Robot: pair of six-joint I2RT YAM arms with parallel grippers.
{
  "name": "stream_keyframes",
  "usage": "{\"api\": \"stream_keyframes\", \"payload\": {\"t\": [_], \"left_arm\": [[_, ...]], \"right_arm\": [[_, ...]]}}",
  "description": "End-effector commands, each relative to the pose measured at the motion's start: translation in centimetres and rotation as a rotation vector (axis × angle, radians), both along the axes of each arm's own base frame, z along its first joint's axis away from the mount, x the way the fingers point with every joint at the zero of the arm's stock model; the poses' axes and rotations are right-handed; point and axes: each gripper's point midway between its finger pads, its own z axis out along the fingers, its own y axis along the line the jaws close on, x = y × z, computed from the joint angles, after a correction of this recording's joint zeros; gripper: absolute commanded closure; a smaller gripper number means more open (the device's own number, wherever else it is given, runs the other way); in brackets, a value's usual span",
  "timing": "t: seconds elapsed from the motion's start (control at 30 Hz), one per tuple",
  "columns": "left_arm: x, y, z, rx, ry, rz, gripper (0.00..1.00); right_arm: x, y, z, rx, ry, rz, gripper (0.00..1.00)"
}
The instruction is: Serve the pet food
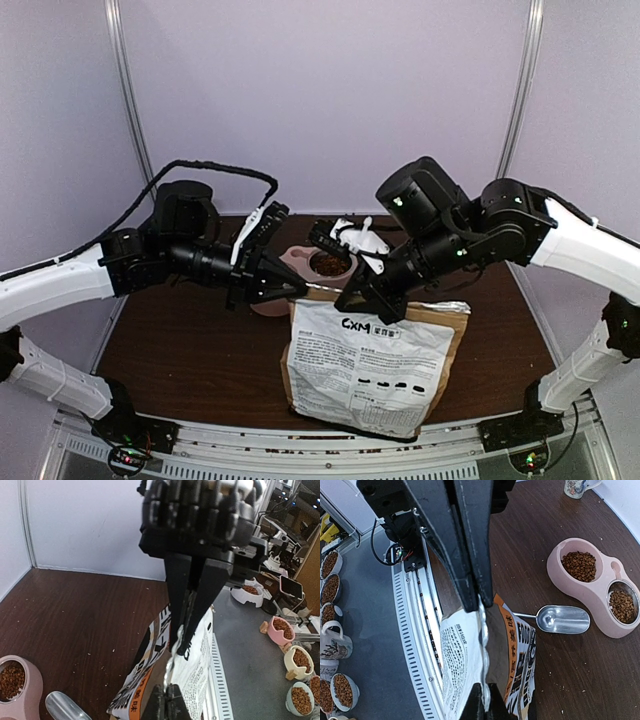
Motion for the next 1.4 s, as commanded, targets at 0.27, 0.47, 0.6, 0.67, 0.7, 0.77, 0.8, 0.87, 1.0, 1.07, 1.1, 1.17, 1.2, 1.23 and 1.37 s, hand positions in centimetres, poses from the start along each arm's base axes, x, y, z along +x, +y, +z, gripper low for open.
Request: {"api": "stream_keyframes", "payload": {"t": [0.27,0.47,0.6,0.67,0.7,0.77,0.8,0.87,1.0,1.07,1.1,1.17,1.2,1.23,1.37], "left_arm": [[-1.0,-0.4,0.9,-0.079,-0.002,-0.068,1.00],[-0.9,-0.2,1.1,-0.086,-0.008,-0.057,1.00],[-0.9,-0.2,1.0,-0.081,-0.009,-0.048,0.95],[-0.7,-0.1,0.7,-0.072,-0.011,-0.036,0.76],[-0.7,0.0,0.6,-0.068,-0.012,-0.030,0.71],[-0.7,0.1,0.3,-0.063,-0.009,-0.029,0.66],[-0.8,0.1,0.2,-0.061,-0.006,-0.032,0.66],[-0.8,0.1,-0.1,-0.055,0.003,-0.036,0.72],[-0.8,0.1,0.1,-0.068,-0.001,-0.033,0.95],[-0.7,0.0,0.5,-0.080,-0.007,-0.030,1.00],[-0.7,0.0,0.6,-0.085,-0.012,-0.027,1.00],[-0.5,0.0,0.9,-0.091,-0.021,-0.015,1.00],[-0.4,0.0,1.0,-0.093,-0.026,-0.007,1.00],[-0.3,0.0,1.0,-0.095,-0.029,-0.002,1.00],[-0.2,0.0,1.2,-0.096,-0.030,0.004,1.00]], "right_arm": [[1.0,3.1,2.5,0.131,-0.009,-0.021,0.87],[1.2,4.0,1.7,0.126,-0.002,-0.013,0.83],[1.4,4.1,1.7,0.132,-0.010,-0.021,1.00],[1.5,3.9,2.0,0.142,-0.018,-0.028,1.00],[1.6,3.8,2.1,0.149,-0.022,-0.033,1.00],[1.6,3.7,2.3,0.158,-0.027,-0.040,1.00],[1.6,3.6,2.5,0.164,-0.029,-0.042,1.00],[1.6,3.5,2.7,0.169,-0.030,-0.044,1.00],[1.5,3.4,2.5,0.163,-0.022,-0.038,1.00],[1.4,3.2,2.2,0.150,-0.020,-0.040,1.00],[1.4,3.1,2.2,0.146,-0.021,-0.043,1.00],[1.3,2.7,2.0,0.135,-0.019,-0.044,0.96],[1.2,2.4,1.8,0.127,-0.015,-0.044,0.93],[1.0,2.0,1.7,0.118,-0.012,-0.042,0.90],[0.4,0.4,0.6,0.071,0.005,-0.046,0.84]]}}
